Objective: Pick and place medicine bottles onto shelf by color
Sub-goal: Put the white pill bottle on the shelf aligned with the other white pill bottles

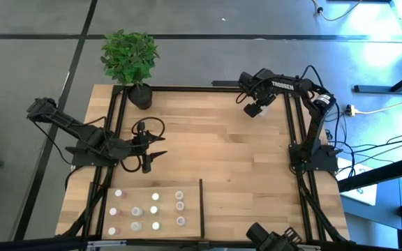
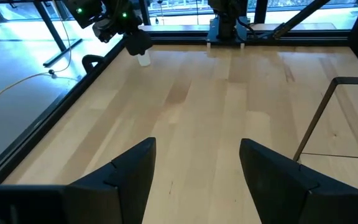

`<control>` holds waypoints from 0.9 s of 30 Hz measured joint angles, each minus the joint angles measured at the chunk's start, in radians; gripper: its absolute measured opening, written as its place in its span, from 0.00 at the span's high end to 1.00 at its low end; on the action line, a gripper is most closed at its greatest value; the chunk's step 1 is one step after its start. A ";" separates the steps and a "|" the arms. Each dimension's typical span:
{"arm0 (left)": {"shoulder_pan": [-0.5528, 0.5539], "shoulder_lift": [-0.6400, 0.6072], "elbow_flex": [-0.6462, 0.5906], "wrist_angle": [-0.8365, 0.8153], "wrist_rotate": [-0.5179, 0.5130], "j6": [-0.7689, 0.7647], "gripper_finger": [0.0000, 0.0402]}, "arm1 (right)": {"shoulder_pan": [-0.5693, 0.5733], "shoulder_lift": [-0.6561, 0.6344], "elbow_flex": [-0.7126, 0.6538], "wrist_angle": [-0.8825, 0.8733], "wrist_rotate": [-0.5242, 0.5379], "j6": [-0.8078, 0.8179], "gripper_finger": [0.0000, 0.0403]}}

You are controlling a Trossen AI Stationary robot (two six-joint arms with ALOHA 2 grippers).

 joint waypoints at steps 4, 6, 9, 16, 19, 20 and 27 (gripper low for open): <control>0.000 0.000 0.000 0.000 0.000 0.000 0.44 | 0.000 0.000 0.000 0.000 -0.074 -0.006 0.39; 0.000 0.000 0.000 0.000 0.000 -0.002 0.44 | 0.001 0.000 0.000 0.002 -0.080 -0.007 0.39; 0.000 0.000 0.000 0.000 0.000 -0.023 0.44 | 0.001 0.000 0.000 0.004 -0.074 0.003 0.39; -0.001 0.000 0.000 -0.001 0.000 -0.023 0.44 | 0.001 0.000 -0.074 0.058 -0.074 0.026 0.39; -0.001 0.000 0.000 -0.009 0.000 -0.023 0.44 | 0.001 0.000 -0.115 0.087 -0.073 0.025 0.39; 0.000 0.000 0.000 -0.011 0.000 -0.023 0.44 | 0.004 0.000 -0.125 0.103 -0.073 0.023 0.39; 0.000 0.000 0.000 -0.017 0.000 -0.023 0.44 | 0.024 0.001 -0.146 0.160 -0.006 -0.007 0.39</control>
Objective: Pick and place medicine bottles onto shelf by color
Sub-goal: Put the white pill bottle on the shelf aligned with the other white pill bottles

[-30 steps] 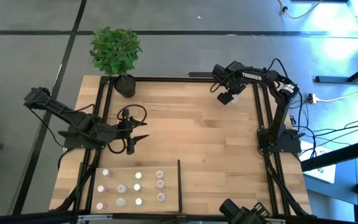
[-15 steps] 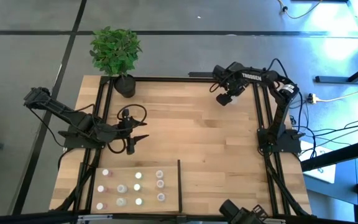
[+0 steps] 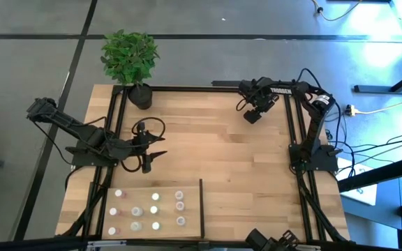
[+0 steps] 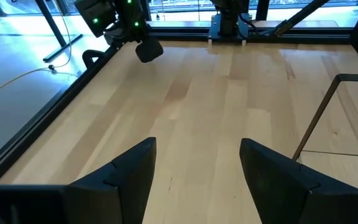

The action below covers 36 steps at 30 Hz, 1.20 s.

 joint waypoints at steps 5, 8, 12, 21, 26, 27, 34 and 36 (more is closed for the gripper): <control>0.000 0.000 0.000 0.000 0.000 0.000 0.44 | 0.000 0.000 0.007 0.019 0.044 -0.001 0.39; 0.000 0.000 0.000 0.000 0.000 0.000 0.44 | 0.001 0.000 0.007 0.034 0.005 -0.021 0.39; 0.000 0.000 0.000 0.000 0.000 0.000 0.44 | 0.007 0.000 0.007 0.038 0.003 -0.023 0.40; 0.000 0.000 0.000 -0.002 0.000 0.000 0.44 | 0.010 0.000 0.008 0.050 0.000 -0.020 0.62; 0.000 0.000 0.000 -0.005 0.000 0.000 0.44 | 0.054 -0.001 0.009 0.053 -0.014 -0.001 0.64; 0.000 0.000 0.000 -0.007 0.000 0.000 0.44 | 0.069 -0.001 0.009 0.054 -0.017 0.006 0.63; -0.001 0.000 0.000 -0.011 0.000 0.000 0.44 | 0.210 0.001 0.055 0.018 -0.069 0.041 0.61; -0.001 0.000 0.000 -0.011 0.000 0.000 0.44 | 0.255 0.001 0.112 0.001 -0.083 0.060 0.61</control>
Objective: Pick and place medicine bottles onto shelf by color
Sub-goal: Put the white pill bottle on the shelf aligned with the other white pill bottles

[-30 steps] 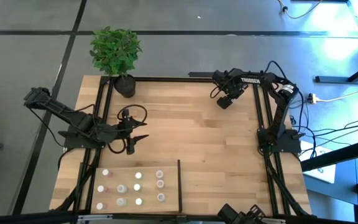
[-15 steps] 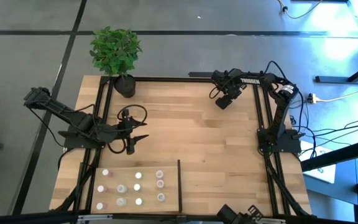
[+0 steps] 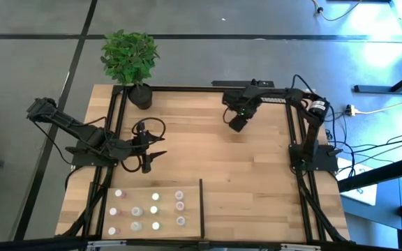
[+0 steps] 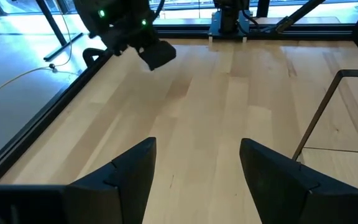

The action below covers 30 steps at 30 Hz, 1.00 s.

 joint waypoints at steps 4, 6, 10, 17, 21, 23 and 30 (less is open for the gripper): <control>-0.002 0.000 0.000 0.000 0.001 -0.001 0.44 | 0.093 0.000 0.139 -0.017 0.001 0.007 0.60; -0.011 0.000 0.000 -0.001 0.015 0.000 0.44 | 0.145 0.000 0.210 -0.016 -0.003 0.007 0.60; -0.036 0.000 0.000 -0.045 0.032 -0.008 0.44 | 0.244 0.000 0.335 0.030 -0.013 0.040 0.60; -0.072 0.000 0.000 -0.083 0.031 -0.079 0.44 | 0.382 0.030 0.486 0.119 -0.046 0.055 0.61; -0.102 0.000 0.000 -0.088 0.031 -0.079 0.44 | 0.427 0.083 0.568 0.136 -0.048 0.052 0.61; -0.121 -0.001 0.000 -0.090 0.031 -0.079 0.44 | 0.438 0.119 0.613 0.144 -0.048 0.040 0.61; -0.188 -0.002 0.000 -0.097 0.030 -0.118 0.44 | 0.454 0.259 0.752 0.142 -0.085 0.004 0.62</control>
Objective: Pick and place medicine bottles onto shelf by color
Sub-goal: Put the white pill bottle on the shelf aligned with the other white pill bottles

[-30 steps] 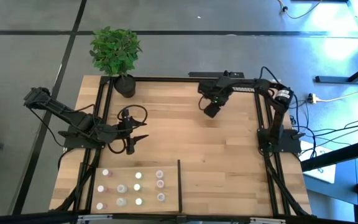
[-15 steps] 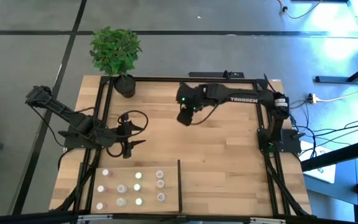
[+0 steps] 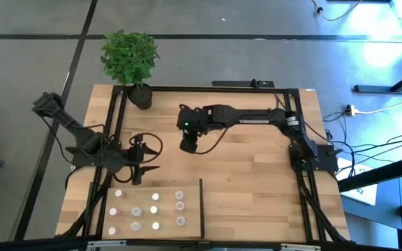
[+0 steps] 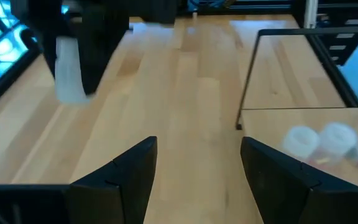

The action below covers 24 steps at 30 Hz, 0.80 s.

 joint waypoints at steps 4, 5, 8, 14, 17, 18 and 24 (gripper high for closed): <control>-0.032 0.000 0.000 -0.002 0.000 -0.024 0.44 | 0.000 0.080 0.041 -0.012 -0.053 -0.011 0.62; -0.039 0.000 0.000 -0.004 0.000 -0.034 0.44 | 0.000 0.094 0.045 -0.015 -0.056 -0.012 0.62; -0.054 0.000 0.000 -0.004 0.000 -0.040 0.44 | -0.001 0.115 0.050 -0.039 -0.057 -0.009 0.62; -0.075 0.000 0.000 -0.006 -0.001 -0.041 0.44 | -0.001 0.155 0.050 -0.100 -0.057 -0.005 0.61; -0.077 0.000 0.000 -0.007 0.000 -0.041 0.44 | -0.001 0.172 0.051 -0.116 -0.057 -0.004 0.61; -0.077 0.000 0.000 -0.006 0.000 -0.041 0.44 | -0.001 0.178 0.050 -0.123 -0.057 -0.004 0.61; -0.076 0.000 0.000 -0.007 0.000 -0.041 0.44 | -0.001 0.182 0.020 -0.148 -0.057 -0.002 0.61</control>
